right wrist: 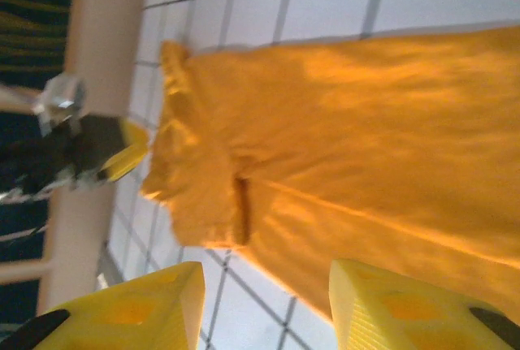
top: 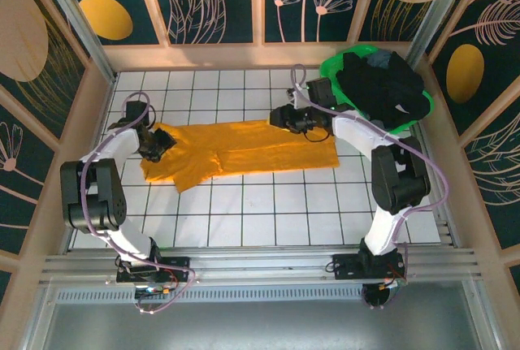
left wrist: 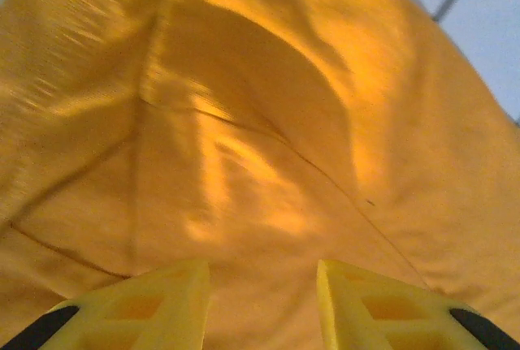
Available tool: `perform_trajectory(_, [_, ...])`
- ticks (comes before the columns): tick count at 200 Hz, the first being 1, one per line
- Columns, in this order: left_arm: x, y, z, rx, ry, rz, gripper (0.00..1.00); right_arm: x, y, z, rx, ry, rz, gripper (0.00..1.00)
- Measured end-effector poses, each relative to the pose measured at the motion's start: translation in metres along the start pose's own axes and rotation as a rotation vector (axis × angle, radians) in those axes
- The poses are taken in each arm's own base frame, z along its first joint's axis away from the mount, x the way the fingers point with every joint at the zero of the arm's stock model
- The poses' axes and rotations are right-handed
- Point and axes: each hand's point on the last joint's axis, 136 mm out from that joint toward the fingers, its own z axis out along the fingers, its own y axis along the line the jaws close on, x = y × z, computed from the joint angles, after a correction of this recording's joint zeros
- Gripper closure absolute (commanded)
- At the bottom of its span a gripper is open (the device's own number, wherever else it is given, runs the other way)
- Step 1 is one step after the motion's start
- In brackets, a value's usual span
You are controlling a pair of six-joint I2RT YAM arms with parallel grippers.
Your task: Fold and stack the t-shirts
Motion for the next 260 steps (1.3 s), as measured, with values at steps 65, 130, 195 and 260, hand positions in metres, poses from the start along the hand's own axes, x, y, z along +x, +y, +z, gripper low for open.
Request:
perform_trajectory(65, [0.0, 0.026, 0.031, -0.028, 0.048, -0.011, 0.63, 0.009, 0.023, 0.006, -0.077, 0.047, -0.026, 0.54])
perform_trajectory(130, [0.0, 0.029, 0.033, -0.031, 0.044, 0.002, 0.63, 0.011, 0.017, 0.011, -0.07, 0.057, -0.014, 0.53])
perform_trajectory(195, [0.011, 0.036, 0.027, -0.046, 0.051, 0.001, 0.62, 0.008, 0.016, 0.013, -0.07, 0.057, -0.011, 0.53])
perform_trajectory(260, [0.021, 0.041, 0.015, -0.071, 0.056, -0.005, 0.6, 0.009, 0.009, 0.019, -0.061, 0.067, 0.001, 0.53])
